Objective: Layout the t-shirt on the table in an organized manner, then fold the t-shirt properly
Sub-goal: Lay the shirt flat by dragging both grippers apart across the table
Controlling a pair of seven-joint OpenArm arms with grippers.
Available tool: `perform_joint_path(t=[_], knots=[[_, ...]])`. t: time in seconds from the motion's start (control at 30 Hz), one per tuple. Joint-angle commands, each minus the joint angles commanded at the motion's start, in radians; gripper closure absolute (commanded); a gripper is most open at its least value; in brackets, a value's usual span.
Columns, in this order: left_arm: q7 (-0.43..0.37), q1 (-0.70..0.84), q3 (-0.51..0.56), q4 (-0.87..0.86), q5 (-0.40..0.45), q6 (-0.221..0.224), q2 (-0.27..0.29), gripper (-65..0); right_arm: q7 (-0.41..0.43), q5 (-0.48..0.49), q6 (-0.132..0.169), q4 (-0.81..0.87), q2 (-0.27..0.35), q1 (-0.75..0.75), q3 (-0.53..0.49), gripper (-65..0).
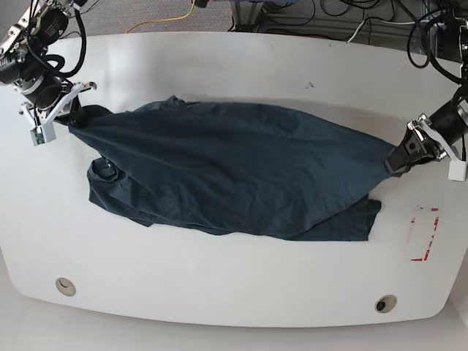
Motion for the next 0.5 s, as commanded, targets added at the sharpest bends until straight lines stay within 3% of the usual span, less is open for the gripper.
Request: perform_joint_path(t=[0.1,0.37,0.5], knots=[[0.023,0.077,-0.034,0.023,0.000,0.000,0.000,0.0,0.000,0.018,0.000,0.002,0.000,-0.071,0.000,0.0],[0.195,0.226,-0.175,0.034,0.000,0.000,0.011,0.0,0.002,0.040,0.000,0.002,-0.003,-0.235,0.000,0.0],[0.215,0.287,-0.249,0.038,0.008,0.000,0.037,0.0,0.006,0.038,0.000,0.000,-0.005,-0.278,-0.003,0.0]])
